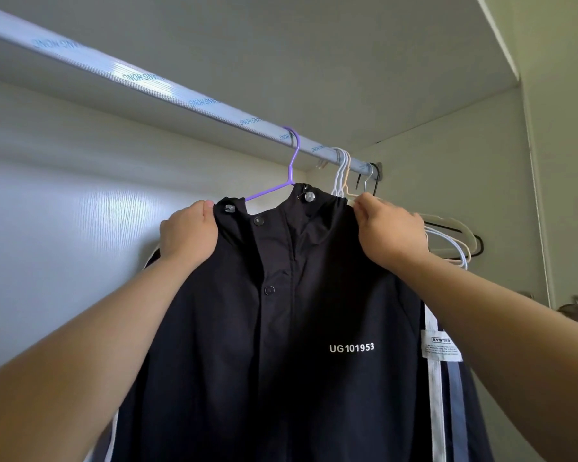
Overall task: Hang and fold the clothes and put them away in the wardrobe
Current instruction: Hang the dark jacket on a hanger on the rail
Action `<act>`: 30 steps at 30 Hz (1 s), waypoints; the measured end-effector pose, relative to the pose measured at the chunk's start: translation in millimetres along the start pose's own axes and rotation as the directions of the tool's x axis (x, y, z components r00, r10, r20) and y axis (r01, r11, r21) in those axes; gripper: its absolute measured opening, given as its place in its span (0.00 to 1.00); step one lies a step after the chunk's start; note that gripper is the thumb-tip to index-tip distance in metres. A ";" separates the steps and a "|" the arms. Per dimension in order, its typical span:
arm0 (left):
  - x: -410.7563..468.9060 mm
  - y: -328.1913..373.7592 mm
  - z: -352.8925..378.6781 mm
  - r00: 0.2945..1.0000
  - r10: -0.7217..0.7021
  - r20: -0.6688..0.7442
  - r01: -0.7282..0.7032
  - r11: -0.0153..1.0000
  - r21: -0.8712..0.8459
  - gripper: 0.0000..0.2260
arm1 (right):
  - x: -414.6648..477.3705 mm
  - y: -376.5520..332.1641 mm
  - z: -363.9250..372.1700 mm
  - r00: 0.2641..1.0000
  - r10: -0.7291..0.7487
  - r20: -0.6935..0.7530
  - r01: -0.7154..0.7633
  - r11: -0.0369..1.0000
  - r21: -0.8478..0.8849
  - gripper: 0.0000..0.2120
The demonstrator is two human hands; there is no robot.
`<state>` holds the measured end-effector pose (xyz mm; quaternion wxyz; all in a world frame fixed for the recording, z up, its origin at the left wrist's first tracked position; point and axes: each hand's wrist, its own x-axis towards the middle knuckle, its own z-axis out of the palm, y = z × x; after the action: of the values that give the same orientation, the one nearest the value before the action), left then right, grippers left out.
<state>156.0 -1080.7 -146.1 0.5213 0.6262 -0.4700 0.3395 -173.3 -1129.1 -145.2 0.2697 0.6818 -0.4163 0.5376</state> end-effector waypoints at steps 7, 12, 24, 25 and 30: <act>1.2 -7.0 -7.9 0.993 0.115 0.020 -0.115 0.993 -0.019 0.20 | -0.7 9.5 1.1 0.998 0.022 0.052 -0.024 0.999 0.042 0.08; 0.2 -9.1 -11.2 0.991 0.117 0.071 -0.112 0.991 -0.072 0.22 | -3.2 22.4 -8.0 0.997 0.031 0.066 -0.037 0.996 0.086 0.08; 15.1 8.6 -23.2 0.980 -0.106 0.168 0.117 0.991 -0.060 0.24 | -8.0 10.2 -13.9 0.989 0.071 0.133 -0.075 0.997 0.022 0.11; 17.6 16.7 -25.7 0.969 -0.165 0.186 0.177 0.983 -0.054 0.26 | -4.8 4.2 -14.3 0.986 0.089 0.144 -0.095 0.995 0.034 0.12; 35.3 44.6 -31.7 0.868 -0.231 0.441 0.323 0.935 -0.147 0.29 | 14.0 -28.1 -17.1 0.969 0.060 0.238 -0.093 0.987 0.132 0.16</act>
<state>127.6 -1058.8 -91.8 0.5173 0.6848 -0.5090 0.0664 -156.9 -1104.7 -124.8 0.1487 0.7410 -0.4318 0.4922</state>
